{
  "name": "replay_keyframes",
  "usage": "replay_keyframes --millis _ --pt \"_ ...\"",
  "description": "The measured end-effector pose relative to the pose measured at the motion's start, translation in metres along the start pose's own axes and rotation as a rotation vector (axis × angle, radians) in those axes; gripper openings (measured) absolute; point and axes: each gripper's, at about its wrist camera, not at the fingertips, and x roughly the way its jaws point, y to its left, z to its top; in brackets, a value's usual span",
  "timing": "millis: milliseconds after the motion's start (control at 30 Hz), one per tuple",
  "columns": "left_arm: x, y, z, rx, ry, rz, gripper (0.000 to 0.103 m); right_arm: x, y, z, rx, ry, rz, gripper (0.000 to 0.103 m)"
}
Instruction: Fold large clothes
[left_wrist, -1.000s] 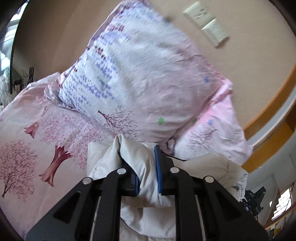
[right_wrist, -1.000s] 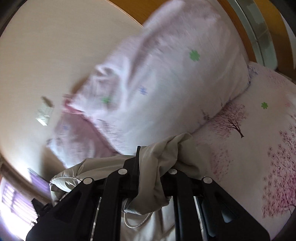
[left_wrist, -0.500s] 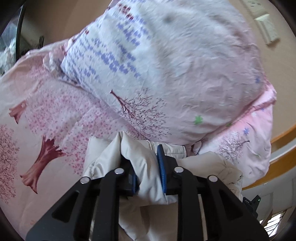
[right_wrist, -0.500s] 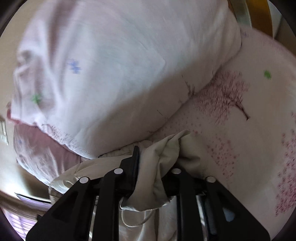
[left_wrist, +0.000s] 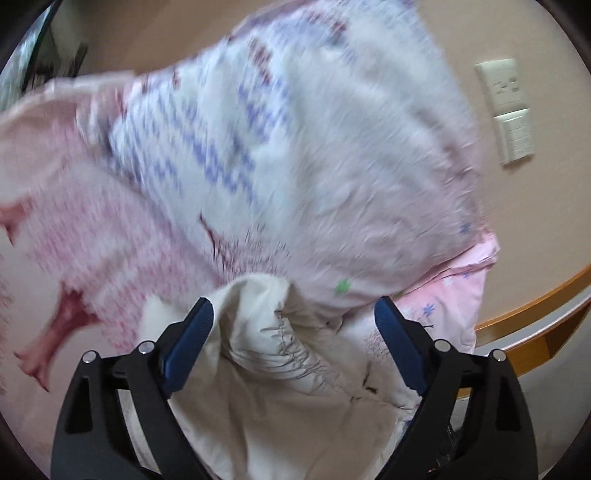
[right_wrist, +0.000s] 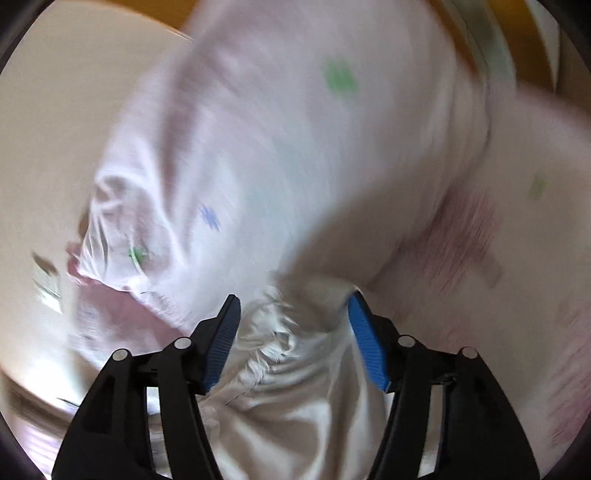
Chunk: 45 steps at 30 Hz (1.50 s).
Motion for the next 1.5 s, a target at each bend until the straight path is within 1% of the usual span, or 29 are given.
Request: replay_keyframes --millis 33,67,100,133,200,233,267,300,367,433,500,533,567,600,633,700,767,833,900,933,1033,1100,1167,1200,1267,1333,1400,1467,1500 --pt "-0.005 -0.005 -0.001 0.027 -0.006 0.021 0.089 -0.010 0.012 -0.004 -0.093 -0.048 -0.049 0.064" --pt "-0.008 -0.013 -0.003 0.080 -0.004 0.053 0.089 -0.015 0.026 -0.010 -0.190 -0.059 -0.073 0.064" --pt "-0.010 -0.023 -0.008 0.141 0.005 0.078 0.089 -0.016 0.041 -0.020 -0.286 -0.039 -0.073 0.064" --pt "-0.012 -0.035 -0.019 0.235 0.019 0.105 0.089 -0.015 0.055 -0.031 -0.371 -0.006 -0.067 0.063" --pt "-0.012 -0.055 -0.047 0.388 0.063 0.120 0.089 -0.012 0.089 -0.070 -0.572 0.087 -0.022 0.046" --pt "-0.012 -0.062 -0.059 0.446 0.086 0.116 0.089 -0.009 0.103 -0.089 -0.639 0.125 -0.008 0.041" --pt "-0.013 -0.069 -0.074 0.505 0.107 0.109 0.089 -0.007 0.117 -0.110 -0.710 0.173 0.015 0.031" --pt "-0.012 -0.077 -0.092 0.565 0.125 0.108 0.089 -0.003 0.127 -0.122 -0.748 0.205 0.036 0.025" --pt "-0.005 -0.093 -0.126 0.686 0.166 0.107 0.089 0.002 0.148 -0.154 -0.833 0.278 0.076 0.022" --pt "0.011 -0.101 -0.151 0.779 0.212 0.161 0.089 0.012 0.168 -0.179 -0.913 0.317 0.076 0.022" --pt "0.027 -0.102 -0.158 0.812 0.228 0.221 0.085 0.026 0.179 -0.188 -0.968 0.326 0.015 0.022" --pt "0.039 -0.101 -0.157 0.815 0.236 0.265 0.084 0.045 0.182 -0.194 -0.978 0.356 -0.068 0.022" --pt "0.048 -0.099 -0.154 0.804 0.248 0.288 0.081 0.059 0.182 -0.194 -0.971 0.385 -0.123 0.021" --pt "0.055 -0.097 -0.151 0.783 0.256 0.308 0.078 0.083 0.177 -0.192 -0.931 0.457 -0.197 0.017" --pt "0.065 -0.095 -0.147 0.760 0.271 0.336 0.077 0.097 0.172 -0.188 -0.892 0.505 -0.220 0.016" --pt "0.074 -0.096 -0.145 0.772 0.279 0.383 0.076 0.124 0.170 -0.180 -0.833 0.575 -0.254 0.012" --pt "0.084 -0.102 -0.149 0.816 0.265 0.450 0.076 0.136 0.168 -0.175 -0.795 0.608 -0.278 0.009" --pt "0.097 -0.106 -0.151 0.820 0.273 0.499 0.076 0.149 0.168 -0.174 -0.790 0.628 -0.309 0.009" --pt "0.103 -0.107 -0.150 0.816 0.275 0.524 0.077 0.151 0.169 -0.177 -0.798 0.621 -0.319 0.009" --pt "0.101 -0.106 -0.149 0.805 0.268 0.520 0.076 0.146 0.169 -0.178 -0.819 0.600 -0.306 0.009" --pt "0.078 -0.101 -0.147 0.785 0.266 0.444 0.073 0.109 0.162 -0.174 -0.838 0.508 -0.206 0.009" --pt "0.062 -0.099 -0.144 0.792 0.252 0.422 0.073 0.078 0.145 -0.158 -0.771 0.441 -0.143 0.009" --pt "0.044 -0.091 -0.134 0.777 0.228 0.420 0.073 0.053 0.123 -0.139 -0.686 0.375 -0.108 0.010" --pt "0.038 -0.087 -0.129 0.765 0.220 0.414 0.073 0.043 0.110 -0.129 -0.648 0.335 -0.105 0.013" --pt "0.029 -0.079 -0.119 0.753 0.206 0.415 0.074 0.035 0.088 -0.115 -0.618 0.288 -0.152 0.024" --pt "0.036 -0.075 -0.114 0.755 0.204 0.455 0.074 0.039 0.068 -0.108 -0.582 0.287 -0.201 0.024" --pt "0.049 -0.069 -0.113 0.751 0.229 0.488 0.073 0.059 0.045 -0.106 -0.495 0.374 -0.224 0.015" --pt "0.067 -0.064 -0.112 0.728 0.251 0.510 0.073 0.072 0.031 -0.108 -0.454 0.404 -0.243 0.006" --pt "0.073 -0.062 -0.111 0.722 0.256 0.515 0.073 0.071 0.029 -0.110 -0.454 0.407 -0.253 0.005"
